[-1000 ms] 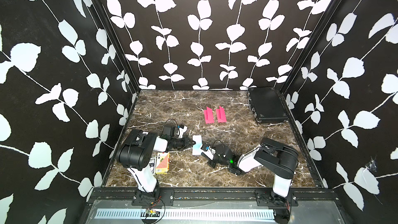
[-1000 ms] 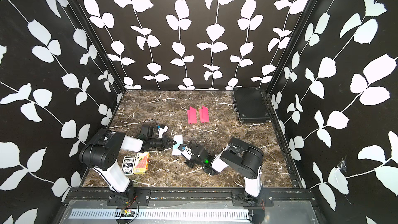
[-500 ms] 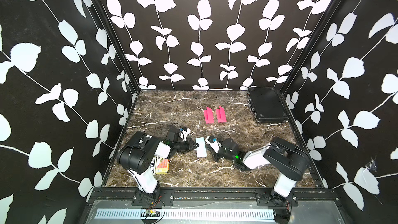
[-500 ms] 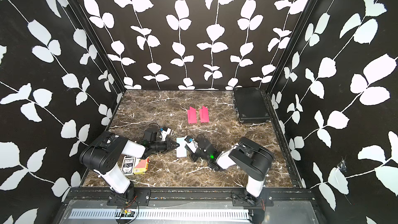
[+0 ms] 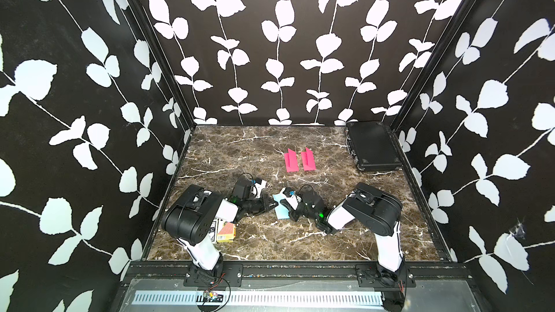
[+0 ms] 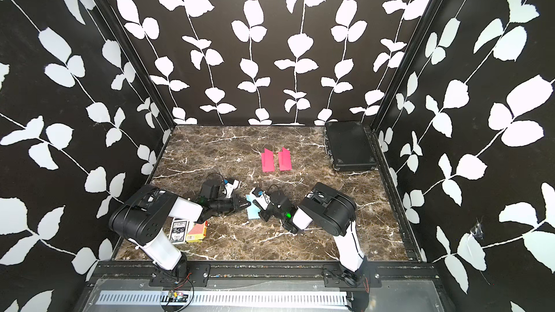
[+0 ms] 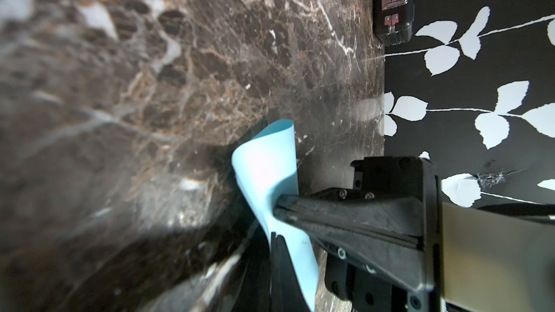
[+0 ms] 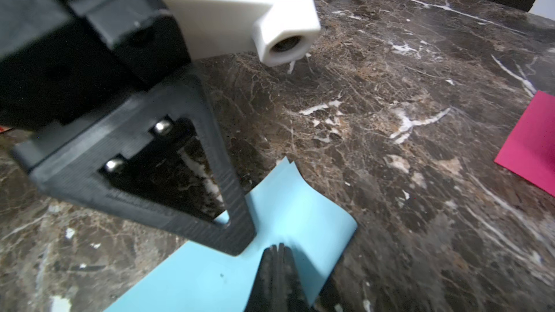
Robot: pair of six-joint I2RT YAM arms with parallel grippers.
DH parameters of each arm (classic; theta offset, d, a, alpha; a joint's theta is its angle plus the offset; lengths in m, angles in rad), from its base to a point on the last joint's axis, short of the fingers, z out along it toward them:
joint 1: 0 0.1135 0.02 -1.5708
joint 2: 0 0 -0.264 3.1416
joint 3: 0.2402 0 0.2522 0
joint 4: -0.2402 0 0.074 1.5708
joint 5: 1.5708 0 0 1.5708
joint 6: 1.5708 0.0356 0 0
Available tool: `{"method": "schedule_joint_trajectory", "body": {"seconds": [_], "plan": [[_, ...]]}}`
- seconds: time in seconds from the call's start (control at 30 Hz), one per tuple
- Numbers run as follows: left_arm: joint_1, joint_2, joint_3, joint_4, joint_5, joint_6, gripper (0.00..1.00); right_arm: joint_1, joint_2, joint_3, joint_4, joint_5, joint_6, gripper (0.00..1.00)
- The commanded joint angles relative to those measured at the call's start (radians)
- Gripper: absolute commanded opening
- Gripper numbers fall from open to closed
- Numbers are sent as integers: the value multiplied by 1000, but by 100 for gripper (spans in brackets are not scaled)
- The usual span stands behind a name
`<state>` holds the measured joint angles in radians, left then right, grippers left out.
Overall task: Fold the square paper along the opposite sides
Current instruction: Smooth out the paper at the center of the board.
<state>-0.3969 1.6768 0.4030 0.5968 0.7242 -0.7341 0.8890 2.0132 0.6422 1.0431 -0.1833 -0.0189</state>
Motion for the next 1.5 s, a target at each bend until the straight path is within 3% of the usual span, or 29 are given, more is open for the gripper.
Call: {"method": "schedule_joint_trajectory", "body": {"seconds": [0.0,0.3,0.63,0.93,1.1,1.47], "plan": [[-1,-22,-38,-144,-46,38,0,-13,13,-37,-39,72,-19,0],[43,-102,-59,-229,-50,84,0,-13,-19,-62,-98,132,-30,0],[43,-77,-70,-185,-36,76,0,1,-171,-2,-127,63,14,0],[43,-54,-66,-167,-25,78,0,59,-1,107,-55,87,-32,0],[43,-49,-69,-159,-20,78,0,58,59,88,-92,177,-84,0],[46,-52,-85,-149,-25,79,0,48,61,37,-156,273,-122,0]]}}
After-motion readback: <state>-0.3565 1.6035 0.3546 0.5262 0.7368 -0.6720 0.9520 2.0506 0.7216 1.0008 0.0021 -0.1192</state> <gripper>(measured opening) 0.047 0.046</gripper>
